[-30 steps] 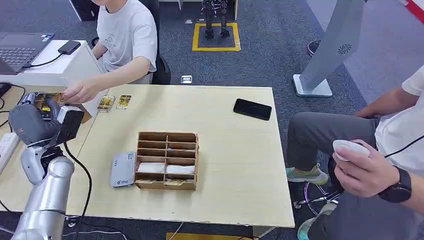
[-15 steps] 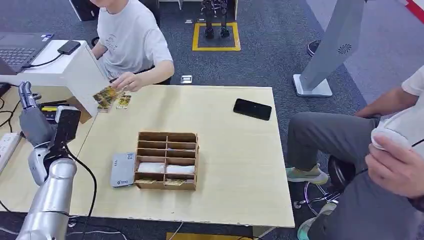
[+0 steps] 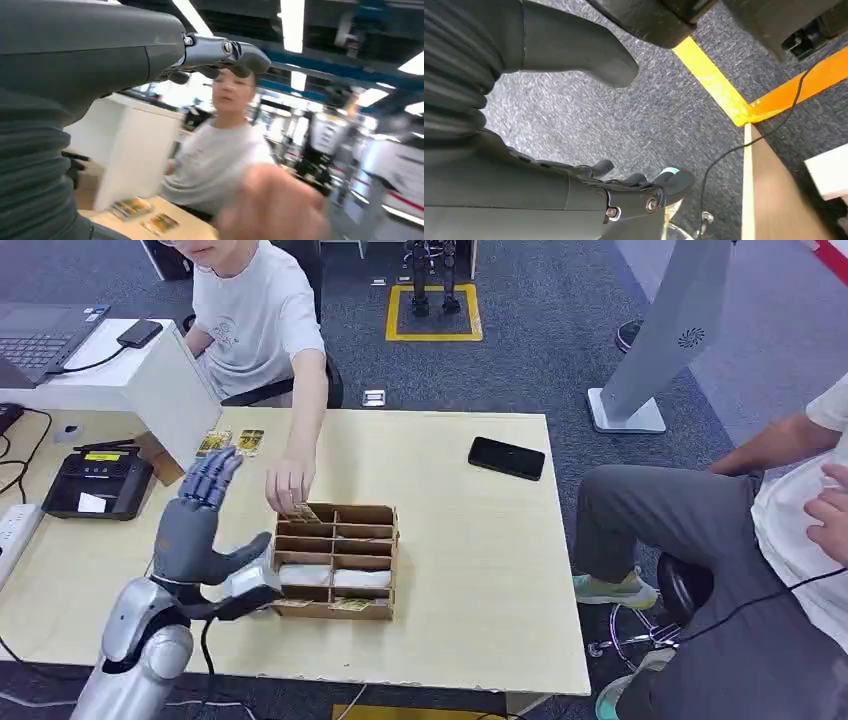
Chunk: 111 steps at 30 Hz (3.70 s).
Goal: Pass the card to the sensor for recognition and then transmit it.
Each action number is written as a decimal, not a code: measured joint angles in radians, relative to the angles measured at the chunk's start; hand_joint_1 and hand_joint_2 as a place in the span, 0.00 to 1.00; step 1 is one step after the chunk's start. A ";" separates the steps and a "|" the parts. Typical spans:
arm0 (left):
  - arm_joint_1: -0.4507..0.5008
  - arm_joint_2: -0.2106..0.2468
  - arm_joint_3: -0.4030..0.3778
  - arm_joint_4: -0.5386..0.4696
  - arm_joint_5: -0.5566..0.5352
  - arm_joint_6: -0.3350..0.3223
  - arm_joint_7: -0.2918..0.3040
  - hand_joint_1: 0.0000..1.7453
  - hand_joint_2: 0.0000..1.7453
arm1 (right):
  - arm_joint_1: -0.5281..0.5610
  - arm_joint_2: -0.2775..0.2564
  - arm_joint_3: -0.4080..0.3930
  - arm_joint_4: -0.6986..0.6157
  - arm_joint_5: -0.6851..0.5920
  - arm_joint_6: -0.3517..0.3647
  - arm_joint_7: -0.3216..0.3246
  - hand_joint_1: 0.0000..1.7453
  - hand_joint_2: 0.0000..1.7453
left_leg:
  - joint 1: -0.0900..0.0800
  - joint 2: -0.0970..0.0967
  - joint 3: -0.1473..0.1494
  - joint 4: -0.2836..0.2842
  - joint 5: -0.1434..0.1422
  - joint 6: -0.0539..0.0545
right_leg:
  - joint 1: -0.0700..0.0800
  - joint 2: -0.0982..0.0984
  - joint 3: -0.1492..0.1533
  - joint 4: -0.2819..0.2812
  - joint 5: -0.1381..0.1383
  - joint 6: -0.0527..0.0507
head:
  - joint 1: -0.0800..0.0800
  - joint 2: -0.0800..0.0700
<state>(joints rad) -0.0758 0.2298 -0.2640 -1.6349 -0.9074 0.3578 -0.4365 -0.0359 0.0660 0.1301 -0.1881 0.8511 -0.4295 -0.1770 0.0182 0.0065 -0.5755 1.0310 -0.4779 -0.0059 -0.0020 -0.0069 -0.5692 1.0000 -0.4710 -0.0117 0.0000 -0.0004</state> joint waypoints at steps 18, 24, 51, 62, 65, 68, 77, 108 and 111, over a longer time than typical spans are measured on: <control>0.119 0.115 -0.284 -0.043 -0.089 0.070 0.053 0.00 1.00 | 0.000 0.000 -0.024 0.000 0.010 -0.009 0.010 0.00 1.00 | 0.000 0.000 0.000 -0.001 0.000 0.000 | 0.000 0.000 0.000 0.001 0.000 0.000 | 0.000 0.000; 0.155 0.143 -0.282 -0.038 -0.149 0.116 0.086 0.00 1.00 | 0.001 -0.001 -0.027 0.000 0.011 -0.009 0.002 0.00 1.00 | 0.000 0.000 0.000 -0.001 0.000 0.000 | 0.000 0.000 0.000 0.001 0.000 0.000 | 0.000 0.000; 0.175 0.146 -0.226 0.058 -0.283 0.180 0.192 0.00 1.00 | -0.001 -0.003 -0.029 0.000 0.029 -0.009 -0.003 0.00 1.00 | 0.000 0.000 0.000 -0.001 0.000 0.000 | 0.000 0.000 0.000 0.001 0.000 0.000 | 0.000 0.000; 0.169 0.137 -0.218 0.096 -0.302 0.174 0.230 0.00 1.00 | -0.001 -0.004 -0.035 0.000 0.031 -0.009 -0.003 0.00 1.00 | 0.000 0.000 0.000 -0.001 0.000 0.000 | 0.000 0.000 0.000 0.001 0.000 0.000 | 0.000 0.000; 0.166 0.134 -0.214 0.103 -0.302 0.173 0.232 0.00 1.00 | -0.001 -0.003 -0.036 0.000 0.031 -0.009 -0.003 0.00 1.00 | 0.000 0.000 0.000 -0.001 0.000 0.000 | 0.000 0.000 0.000 0.001 0.000 0.000 | 0.000 0.000; 0.164 0.131 -0.213 0.110 -0.302 0.173 0.236 0.00 1.00 | -0.001 -0.003 -0.037 0.000 0.032 -0.010 -0.004 0.00 1.00 | 0.000 0.000 0.000 -0.001 0.000 0.000 | 0.000 0.000 0.000 0.001 0.000 0.000 | 0.000 0.000; 0.161 0.123 -0.209 0.120 -0.284 0.155 0.240 1.00 1.00 | -0.001 -0.003 -0.045 -0.001 0.046 -0.011 -0.011 0.00 1.00 | 0.000 0.000 0.000 -0.001 0.000 0.000 | 0.000 0.000 0.000 0.001 0.000 0.000 | 0.000 0.000; 0.163 0.124 -0.198 0.120 -0.227 0.156 0.228 0.00 1.00 | -0.007 -0.003 -0.051 -0.009 0.050 -0.010 -0.017 0.00 1.00 | 0.000 0.000 0.000 -0.001 0.000 0.000 | 0.000 0.000 0.000 0.001 0.000 0.000 | 0.000 0.000; 0.166 0.123 -0.196 0.122 -0.220 0.157 0.229 0.00 1.00 | -0.007 -0.003 -0.051 -0.009 0.050 -0.010 -0.016 0.00 1.00 | 0.000 0.000 0.000 -0.001 0.000 0.000 | 0.000 0.000 0.000 0.001 0.000 0.000 | 0.000 0.000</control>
<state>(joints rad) 0.0899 0.3525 -0.4605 -1.5133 -1.1276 0.5146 -0.2079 -0.0428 0.0626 0.0790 -0.1968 0.9014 -0.4395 -0.1926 0.0181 0.0063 -0.5759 1.0304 -0.4779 -0.0059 -0.0022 -0.0070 -0.5695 1.0006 -0.4712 -0.0118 0.0000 -0.0004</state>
